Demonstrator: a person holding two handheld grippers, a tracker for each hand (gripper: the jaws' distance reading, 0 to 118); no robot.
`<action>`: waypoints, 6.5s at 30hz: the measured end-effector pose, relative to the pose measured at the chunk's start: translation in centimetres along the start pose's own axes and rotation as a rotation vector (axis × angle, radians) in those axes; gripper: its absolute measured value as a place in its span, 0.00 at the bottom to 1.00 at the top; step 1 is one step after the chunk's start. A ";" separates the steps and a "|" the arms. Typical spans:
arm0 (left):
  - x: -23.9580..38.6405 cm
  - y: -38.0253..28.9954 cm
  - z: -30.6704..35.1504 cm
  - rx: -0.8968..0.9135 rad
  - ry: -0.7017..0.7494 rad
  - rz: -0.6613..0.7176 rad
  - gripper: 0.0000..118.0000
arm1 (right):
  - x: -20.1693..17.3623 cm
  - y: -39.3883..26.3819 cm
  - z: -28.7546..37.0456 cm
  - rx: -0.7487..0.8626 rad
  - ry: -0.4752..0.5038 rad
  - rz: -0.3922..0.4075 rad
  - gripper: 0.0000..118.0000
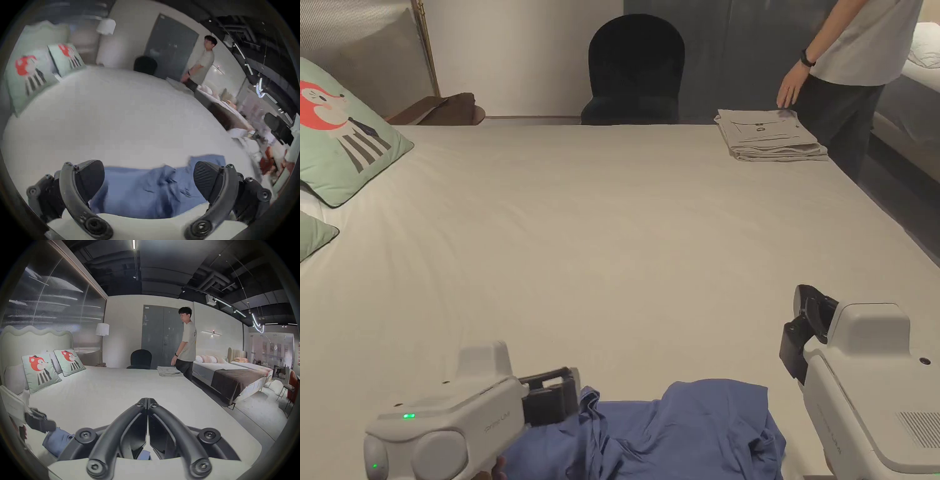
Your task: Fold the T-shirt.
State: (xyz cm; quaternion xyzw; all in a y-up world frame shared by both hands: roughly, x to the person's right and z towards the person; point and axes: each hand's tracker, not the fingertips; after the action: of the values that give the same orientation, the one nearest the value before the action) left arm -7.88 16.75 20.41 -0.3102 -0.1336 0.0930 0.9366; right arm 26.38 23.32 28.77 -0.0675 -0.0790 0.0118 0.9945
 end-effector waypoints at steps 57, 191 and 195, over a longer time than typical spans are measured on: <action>-14.4 -3.5 -1.2 -0.299 -0.364 0.347 0.93 | -1.5 -0.6 -0.8 -0.035 0.035 0.009 0.00; 0.8 6.3 6.7 0.483 0.143 -0.284 0.00 | -2.0 2.6 1.2 0.051 0.038 0.032 0.00; -1.5 6.2 7.0 0.474 0.182 -0.231 0.00 | -2.7 2.7 1.0 0.055 0.051 0.035 0.00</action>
State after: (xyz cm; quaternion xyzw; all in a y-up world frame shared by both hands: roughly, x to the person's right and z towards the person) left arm -12.04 25.11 21.76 -0.0721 -0.0578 -0.0139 0.9956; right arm 23.56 26.04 28.94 -0.0416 -0.0523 0.0295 0.9973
